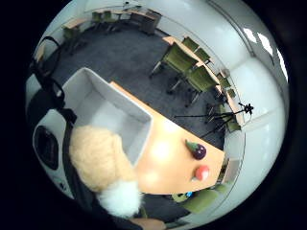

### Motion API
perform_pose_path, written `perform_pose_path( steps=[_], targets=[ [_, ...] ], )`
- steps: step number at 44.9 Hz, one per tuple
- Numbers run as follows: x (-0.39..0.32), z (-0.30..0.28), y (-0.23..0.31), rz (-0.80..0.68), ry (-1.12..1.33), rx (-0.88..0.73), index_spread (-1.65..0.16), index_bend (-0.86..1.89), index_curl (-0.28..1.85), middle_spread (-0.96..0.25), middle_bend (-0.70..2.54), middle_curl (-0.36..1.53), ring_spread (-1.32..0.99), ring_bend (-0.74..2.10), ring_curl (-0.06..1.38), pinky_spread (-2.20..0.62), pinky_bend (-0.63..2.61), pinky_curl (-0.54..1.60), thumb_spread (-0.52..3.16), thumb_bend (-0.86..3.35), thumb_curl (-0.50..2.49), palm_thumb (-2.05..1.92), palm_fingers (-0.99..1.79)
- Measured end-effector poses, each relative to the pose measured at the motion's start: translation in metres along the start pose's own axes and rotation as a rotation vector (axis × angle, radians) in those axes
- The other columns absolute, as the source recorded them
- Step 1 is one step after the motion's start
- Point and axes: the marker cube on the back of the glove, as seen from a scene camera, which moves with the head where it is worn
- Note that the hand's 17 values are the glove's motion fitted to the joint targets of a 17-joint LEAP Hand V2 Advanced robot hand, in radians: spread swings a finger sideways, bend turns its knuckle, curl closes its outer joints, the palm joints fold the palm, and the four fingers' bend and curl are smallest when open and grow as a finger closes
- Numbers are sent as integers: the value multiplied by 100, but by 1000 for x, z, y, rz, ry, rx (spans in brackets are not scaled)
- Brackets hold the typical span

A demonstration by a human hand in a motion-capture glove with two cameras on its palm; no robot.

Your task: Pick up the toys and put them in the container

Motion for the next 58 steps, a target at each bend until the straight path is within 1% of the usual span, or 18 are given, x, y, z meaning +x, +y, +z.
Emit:
perform_pose_path(
  steps=[3, 5, 8, 10, 12, 13, 14, 15, 16, 17, 18, 22, 25, 29, 36, 46, 52, 58],
  targets=[
    [44, 4, 1, -78, 42, -14, -45, 11, 58, -40, 68, 65, -46, 104, 46, -49, 87, 39, 72, 13, 82, 70, 104],
    [67, 7, -1, -63, 31, -16, -45, 12, 59, -40, 69, 66, -46, 104, 47, -49, 86, 38, 72, 13, 83, 70, 104],
    [69, 12, -4, -24, -6, -21, -45, 12, 59, -40, 69, 67, -46, 105, 47, -48, 87, 38, 72, 12, 84, 70, 103],
    [69, 16, -4, -39, -22, -49, -46, 11, 59, -40, 69, 67, -46, 105, 47, -48, 87, 38, 72, 12, 86, 70, 103],
    [72, 22, -1, -73, -3, -95, -44, 4, 57, -40, 67, 67, -46, 105, 47, -47, 91, 40, 74, 9, 85, 66, 92],
    [74, 24, 0, -77, 12, -112, -43, 0, 55, -40, 64, 66, -46, 106, 47, -46, 96, 41, 79, 6, 83, 62, 85],
    [77, 26, 0, -73, 27, -121, -40, -8, 51, -37, 55, 63, -45, 106, 47, -41, 96, 41, 90, 1, 77, 52, 52],
    [79, 27, 0, -69, 43, -124, -39, -3, 53, -36, 56, 65, -44, 109, 50, -39, 99, 45, 94, 0, 75, 50, 48],
    [80, 27, 1, -70, 61, -122, -37, -4, 52, -31, 47, 62, -39, 103, 49, -36, 101, 46, 96, -7, 71, 41, 17],
    [77, 28, 1, -75, 75, -117, -35, 0, 53, -27, 43, 62, -34, 99, 50, -31, 103, 48, 96, -11, 68, 32, -2],
    [68, 28, 1, -75, 77, -111, -34, 3, 52, -25, 42, 62, -31, 96, 50, -28, 105, 49, 97, -12, 65, 26, -8],
    [3, 28, -3, -18, 20, -83, -32, 4, 42, -18, 38, 57, -26, 88, 41, -21, 106, 43, 102, -8, 58, 16, -6],
    [8, 19, 0, 3, 42, -70, -30, 6, 38, -14, 37, 55, -22, 87, 38, -17, 107, 41, 105, -6, 54, 11, -5],
    [51, 4, 11, 55, 138, -58, -30, 11, 36, -12, 38, 54, -20, 86, 36, -14, 105, 39, 107, -5, 50, 7, -3],
    [124, -24, 45, -1, 129, -45, -31, 16, 35, -9, 39, 53, -19, 85, 35, -12, 102, 37, 108, -4, 44, 2, 1],
    [271, -47, 104, 342, 243, -39, -33, 21, 38, -9, 41, 52, -22, 81, 32, -11, 94, 34, 105, -5, 38, -4, 9],
    [344, -48, 141, 426, 257, -43, -34, 20, 39, -10, 42, 52, -25, 79, 31, -12, 90, 33, 103, -6, 35, -5, 11],
    [405, -30, 176, 513, 247, -73, -35, 21, 41, -10, 42, 51, -27, 77, 30, -12, 86, 32, 100, -6, 33, -6, 14]
  ],
)
